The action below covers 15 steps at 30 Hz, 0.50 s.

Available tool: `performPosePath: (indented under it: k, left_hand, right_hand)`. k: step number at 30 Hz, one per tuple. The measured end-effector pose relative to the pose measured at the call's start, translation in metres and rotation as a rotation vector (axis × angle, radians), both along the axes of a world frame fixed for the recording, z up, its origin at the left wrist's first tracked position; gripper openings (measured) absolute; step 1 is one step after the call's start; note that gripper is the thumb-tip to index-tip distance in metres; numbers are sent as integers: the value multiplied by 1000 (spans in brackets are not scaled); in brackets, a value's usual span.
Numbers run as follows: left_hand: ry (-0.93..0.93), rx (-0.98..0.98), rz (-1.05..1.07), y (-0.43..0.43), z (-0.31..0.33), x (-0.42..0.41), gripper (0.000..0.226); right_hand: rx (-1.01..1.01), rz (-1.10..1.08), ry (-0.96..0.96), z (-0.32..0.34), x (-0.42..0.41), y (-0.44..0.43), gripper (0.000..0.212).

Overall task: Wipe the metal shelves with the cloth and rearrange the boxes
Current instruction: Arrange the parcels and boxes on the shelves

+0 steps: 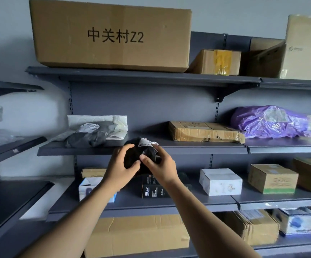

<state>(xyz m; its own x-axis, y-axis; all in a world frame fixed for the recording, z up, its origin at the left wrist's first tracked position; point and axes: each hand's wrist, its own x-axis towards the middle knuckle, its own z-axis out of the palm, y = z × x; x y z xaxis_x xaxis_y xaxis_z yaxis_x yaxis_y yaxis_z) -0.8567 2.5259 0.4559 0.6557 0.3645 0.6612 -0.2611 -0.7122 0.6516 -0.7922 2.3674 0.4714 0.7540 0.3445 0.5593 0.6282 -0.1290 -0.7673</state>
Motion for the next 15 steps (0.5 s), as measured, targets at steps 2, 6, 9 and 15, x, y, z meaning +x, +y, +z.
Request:
performPosePath:
  k: [2,6,9,15]
  left_hand:
    - [20,-15,24,-10,-15,-15,53]
    - [128,-61,10,-31,-51,-45,41]
    - [231,-90,-2,-41,-89,-59,33]
    - [487,-206,19,-46,-181,-78,18]
  right_hand:
    - [-20,19,26,-15,-13,-11,37]
    - [-56,87,164,-60,-29,-30,23]
    - [-92,98,290,-102,-36,-39,19]
    - [-213,96,510,-217,-44,-36,23]
